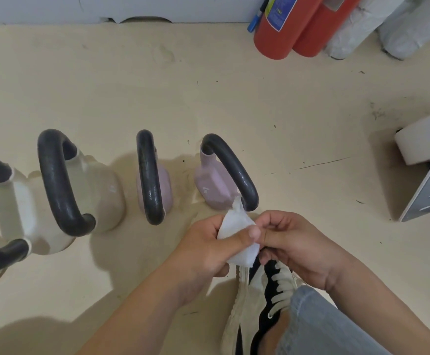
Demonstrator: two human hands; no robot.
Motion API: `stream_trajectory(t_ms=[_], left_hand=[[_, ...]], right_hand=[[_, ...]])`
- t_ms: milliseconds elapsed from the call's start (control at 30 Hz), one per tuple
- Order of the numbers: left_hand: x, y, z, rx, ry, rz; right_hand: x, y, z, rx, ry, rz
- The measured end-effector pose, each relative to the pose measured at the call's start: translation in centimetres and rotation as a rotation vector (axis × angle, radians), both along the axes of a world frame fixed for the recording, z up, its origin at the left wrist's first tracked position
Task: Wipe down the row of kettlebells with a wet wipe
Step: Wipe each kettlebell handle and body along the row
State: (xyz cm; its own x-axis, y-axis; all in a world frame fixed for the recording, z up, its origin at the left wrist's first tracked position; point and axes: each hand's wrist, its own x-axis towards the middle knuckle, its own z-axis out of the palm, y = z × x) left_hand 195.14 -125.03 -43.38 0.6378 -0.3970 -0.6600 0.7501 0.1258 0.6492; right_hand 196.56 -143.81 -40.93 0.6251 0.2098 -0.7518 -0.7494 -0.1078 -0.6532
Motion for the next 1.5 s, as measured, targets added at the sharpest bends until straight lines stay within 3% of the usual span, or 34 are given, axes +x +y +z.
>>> stream_trajectory(t_ms=[133,267,400,567,733,800,933,1100,1267,1367,1500], left_hand=[[-0.1,0.7,0.4,0.018,-0.015,0.001],[0.0,0.9,1.0,0.211,-0.057,0.057],[0.7,0.2,2.2,0.279,-0.222,0.295],[2.5,-0.6,3.8,0.256,-0.23,0.354],[1.3,-1.2,2.7,0.432,-0.132,0.044],[0.3,-1.6,1.5,0.373,-0.023,0.007],[0.0,-2.2,0.3,0.211,0.257,0.217],[3.0,-2.0,1.3,0.129,0.244,0.556],[3.6,-2.6,1.5,0.013,0.2,0.774],[2.9,-3.3,1.7,0.069,0.109,0.777],[1.8,-4.8,2.1,0.219,-0.094,0.66]], right_hand=[[0.1,-0.4,1.0,0.153,-0.01,-0.055],[0.4,-0.5,2.0,0.277,-0.073,-0.218],[0.7,-0.4,2.8,0.314,-0.162,-0.244],[1.2,-0.8,3.3,0.186,-0.172,-0.278],[0.6,-0.6,3.1,-0.134,-0.078,-0.261],[0.4,-0.7,2.9,-0.216,-0.016,-0.268],[0.6,-0.2,1.4,-0.27,0.047,-0.362],[2.3,0.1,1.0,-0.084,-0.015,-0.559],[2.2,0.3,1.1,0.024,-0.118,-0.576],[1.8,0.4,0.4,-0.038,-0.199,-0.529],[2.1,0.9,-0.6,-0.294,-0.337,-0.458]])
